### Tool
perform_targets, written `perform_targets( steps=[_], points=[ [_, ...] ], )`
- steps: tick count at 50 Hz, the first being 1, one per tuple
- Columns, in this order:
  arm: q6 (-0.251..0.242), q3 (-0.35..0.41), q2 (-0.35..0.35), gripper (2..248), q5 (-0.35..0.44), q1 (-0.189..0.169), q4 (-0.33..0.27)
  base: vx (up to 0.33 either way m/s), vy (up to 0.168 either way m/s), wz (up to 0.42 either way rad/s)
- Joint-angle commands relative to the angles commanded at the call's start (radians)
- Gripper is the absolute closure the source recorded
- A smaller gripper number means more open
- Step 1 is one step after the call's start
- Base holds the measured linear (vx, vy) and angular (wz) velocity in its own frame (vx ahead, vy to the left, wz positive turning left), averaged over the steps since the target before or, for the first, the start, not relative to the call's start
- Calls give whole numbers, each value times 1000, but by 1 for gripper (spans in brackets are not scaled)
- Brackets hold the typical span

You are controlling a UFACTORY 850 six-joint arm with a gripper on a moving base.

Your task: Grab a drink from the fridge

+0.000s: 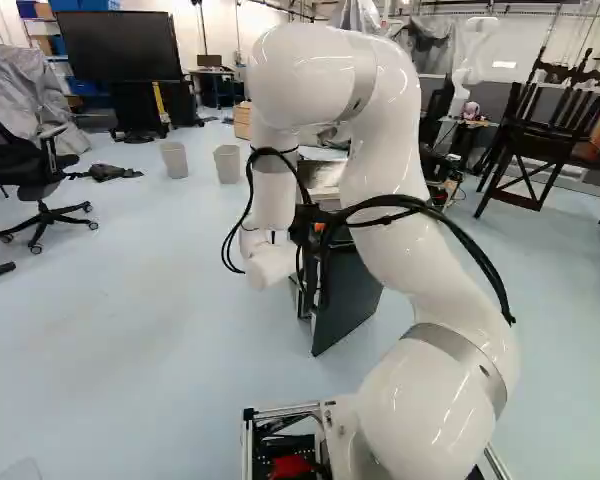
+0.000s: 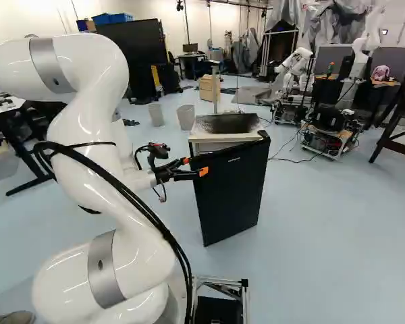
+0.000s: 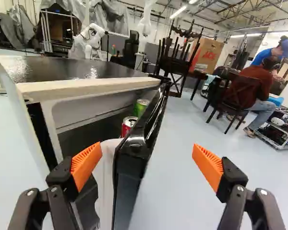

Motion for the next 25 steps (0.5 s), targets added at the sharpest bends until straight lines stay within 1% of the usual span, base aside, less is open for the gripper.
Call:
perform_targets(
  steps=[25],
  points=[
    [0,10,4,3,22,-59,47,0,0,0]
  ],
)
